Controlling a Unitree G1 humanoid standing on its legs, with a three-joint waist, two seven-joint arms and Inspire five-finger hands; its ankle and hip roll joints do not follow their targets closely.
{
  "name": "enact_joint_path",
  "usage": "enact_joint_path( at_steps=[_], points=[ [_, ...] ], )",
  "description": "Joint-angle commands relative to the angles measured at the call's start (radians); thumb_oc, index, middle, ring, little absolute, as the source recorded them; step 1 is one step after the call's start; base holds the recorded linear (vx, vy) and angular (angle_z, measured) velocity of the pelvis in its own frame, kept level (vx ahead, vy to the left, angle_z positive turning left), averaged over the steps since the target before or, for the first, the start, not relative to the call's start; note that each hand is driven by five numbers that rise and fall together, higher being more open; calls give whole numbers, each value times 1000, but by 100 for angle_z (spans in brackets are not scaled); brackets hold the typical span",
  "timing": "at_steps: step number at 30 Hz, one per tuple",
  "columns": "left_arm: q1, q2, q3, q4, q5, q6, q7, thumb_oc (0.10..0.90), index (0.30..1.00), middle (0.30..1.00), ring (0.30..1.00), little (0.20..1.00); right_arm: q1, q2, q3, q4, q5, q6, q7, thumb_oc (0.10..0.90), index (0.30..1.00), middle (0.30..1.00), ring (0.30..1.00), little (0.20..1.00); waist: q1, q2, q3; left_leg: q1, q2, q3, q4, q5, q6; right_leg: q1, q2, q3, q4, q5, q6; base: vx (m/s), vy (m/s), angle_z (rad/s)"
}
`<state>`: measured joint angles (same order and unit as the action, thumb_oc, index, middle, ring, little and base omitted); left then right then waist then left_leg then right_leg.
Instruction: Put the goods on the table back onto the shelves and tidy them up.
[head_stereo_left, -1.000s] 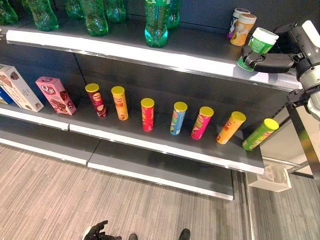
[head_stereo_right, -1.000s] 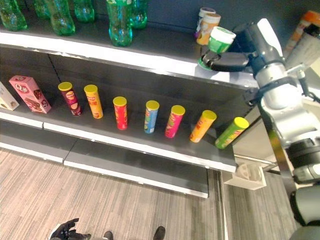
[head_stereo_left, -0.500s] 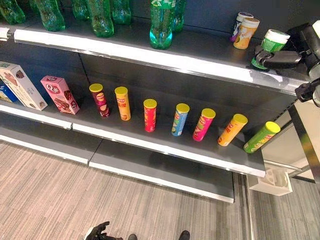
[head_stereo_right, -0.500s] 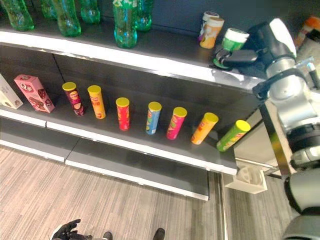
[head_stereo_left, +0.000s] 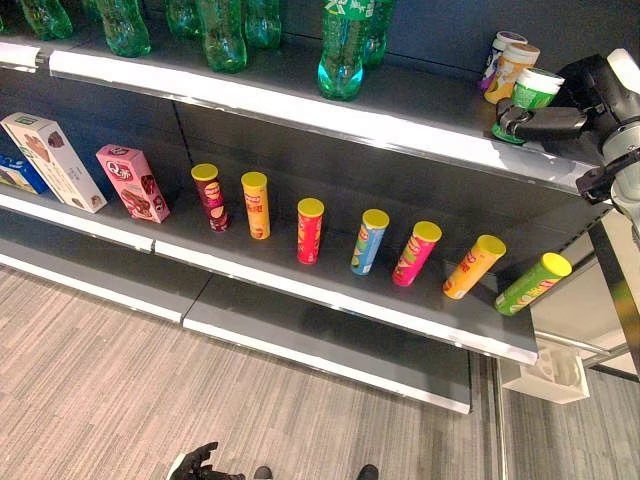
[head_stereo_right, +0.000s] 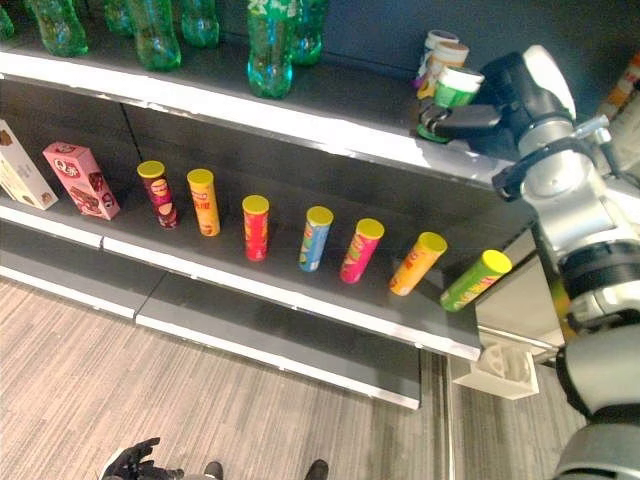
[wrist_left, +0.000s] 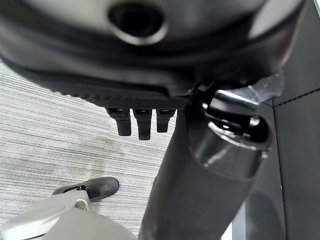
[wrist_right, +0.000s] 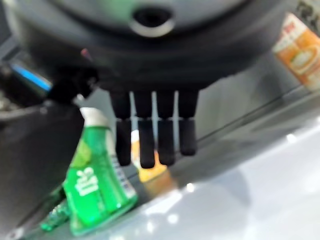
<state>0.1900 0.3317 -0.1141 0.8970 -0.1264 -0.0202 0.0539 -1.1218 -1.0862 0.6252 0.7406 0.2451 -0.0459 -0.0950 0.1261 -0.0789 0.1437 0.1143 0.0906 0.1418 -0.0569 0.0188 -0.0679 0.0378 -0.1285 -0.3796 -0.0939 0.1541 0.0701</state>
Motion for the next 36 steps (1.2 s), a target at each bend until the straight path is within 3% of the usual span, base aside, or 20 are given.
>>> enact_joint_path(
  at_steps=[1,2,3,13,19,22,23,25,26,27,32,33,36],
  points=[
    [-23,73,-54,-8,-17,-53,10,800,900,900,900,900,-270,-20,52,67,1,-35,-51,400,300,300,300,300,20,-41,-42,-44,67,-69,-30,-8,-79,94,-70,-25,19,-134,106,0,0,0],
    [-24,72,-55,-9,-18,-53,10,800,900,900,900,900,-272,-21,55,72,-2,-35,-51,436,354,354,354,354,21,-41,-42,-44,66,-70,-30,-8,-78,94,-70,-24,20,-134,106,0,0,0],
    [-24,71,-55,-3,-18,-53,12,800,900,900,900,900,-275,-18,53,76,3,-34,-54,800,900,900,900,900,20,-42,-42,-42,66,-70,-29,-10,-77,94,-71,-20,21,-136,106,0,0,0],
    [-26,70,-53,0,-27,-46,9,800,900,900,900,900,-271,-14,6,43,97,-46,-61,800,900,900,900,900,7,-43,-50,-23,66,-56,-29,-20,-76,99,-69,-5,17,-135,107,0,0,-1],
    [-25,60,-39,7,-29,-38,7,800,900,900,900,900,-222,-89,-56,-106,157,-76,-83,800,900,900,900,900,-19,-42,-57,-11,71,-40,-30,-26,-77,97,-66,7,15,-134,107,-11,7,-6],
    [-20,24,-12,9,-21,-34,9,800,900,900,900,900,7,-171,-274,-381,205,-148,-119,800,900,900,900,900,-55,-27,-57,-5,72,-25,-30,-34,-77,92,-66,19,14,-131,110,-25,18,-8],
    [-17,2,5,4,-14,-32,7,800,900,900,900,900,212,-157,-468,-530,247,-196,-118,800,900,900,900,900,-75,-17,-57,-2,73,-16,-30,-37,-75,88,-67,24,13,-130,113,-27,9,-13],
    [-18,9,2,4,-6,-32,6,800,900,900,900,900,384,-120,-626,-632,267,-215,-103,800,900,900,900,900,-74,-26,-59,0,74,-13,-30,-40,-73,86,-66,27,13,-130,113,-19,1,-16],
    [-20,-6,8,-1,-2,-30,1,800,900,900,900,900,454,-77,-677,-692,295,-236,-86,800,900,900,900,900,-87,-16,-58,3,74,-8,-30,-42,-72,84,-67,32,13,-130,114,-27,3,-17],
    [-25,-15,4,-16,6,-32,-7,800,900,900,900,900,618,41,-787,-820,335,-256,-39,800,900,900,900,900,-95,-12,-56,8,74,0,-30,-45,-70,80,-68,38,13,-128,115,-38,5,-22],
    [-48,7,28,-45,11,-40,-28,800,900,900,900,900,872,206,-867,-986,375,-222,83,800,900,900,900,900,-109,-8,-53,19,78,28,-30,-50,-68,71,-72,58,11,-121,119,-34,1,-30],
    [-58,15,40,-65,13,-44,-36,800,900,900,900,900,958,289,-850,-1017,416,-208,151,800,900,900,900,900,-120,-1,-48,23,78,39,-30,-50,-68,67,-74,65,11,-117,120,-52,7,-44],
    [-67,28,59,-89,9,-49,-61,800,900,900,900,900,1109,405,-800,-1043,433,-152,241,800,900,900,900,900,-138,9,-44,33,75,60,-30,-53,-66,61,-79,81,9,-109,123,-34,17,-24]
  ],
)
